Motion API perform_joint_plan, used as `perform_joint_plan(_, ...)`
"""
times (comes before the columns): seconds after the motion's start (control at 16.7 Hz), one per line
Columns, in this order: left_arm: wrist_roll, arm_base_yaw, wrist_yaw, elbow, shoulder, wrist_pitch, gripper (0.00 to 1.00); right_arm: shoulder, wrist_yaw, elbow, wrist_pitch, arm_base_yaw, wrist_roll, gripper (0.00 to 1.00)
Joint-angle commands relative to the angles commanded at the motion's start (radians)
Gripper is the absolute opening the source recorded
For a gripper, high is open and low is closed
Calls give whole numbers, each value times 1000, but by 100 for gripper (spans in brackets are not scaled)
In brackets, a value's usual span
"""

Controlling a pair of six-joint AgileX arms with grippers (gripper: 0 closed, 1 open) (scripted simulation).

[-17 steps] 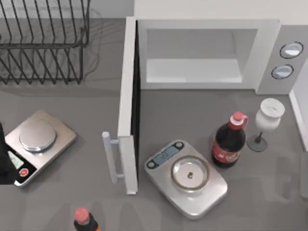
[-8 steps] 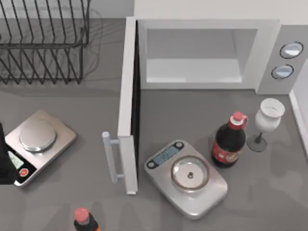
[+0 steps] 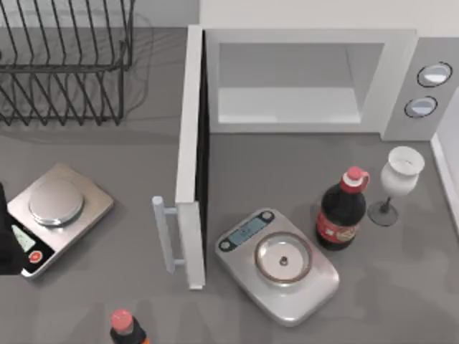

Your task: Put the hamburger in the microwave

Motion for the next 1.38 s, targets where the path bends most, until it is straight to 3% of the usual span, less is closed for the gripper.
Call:
perform_joint_plan(0.18, 0, 0, 0, 0, 0, 0, 100, 44, 59, 35, 61, -6, 55, 0)
perform_joint_plan(0.36, 0, 0, 0, 0, 0, 0, 100, 142, 188, 102, 212, -5, 178, 0)
perform_joint_plan(0.66, 0, 0, 0, 0, 0, 0, 100, 395, 442, 212, 659, 64, 534, 0)
perform_joint_plan(0.96, 0, 0, 0, 0, 0, 0, 100, 666, 611, 279, 1219, 265, 1009, 0)
perform_joint_plan(1.2, 0, 0, 0, 0, 0, 0, 100, 812, 659, 313, 1551, 467, 1328, 0)
perform_joint_plan(1.38, 0, 0, 0, 0, 0, 0, 100, 886, 663, 311, 1693, 575, 1466, 0)
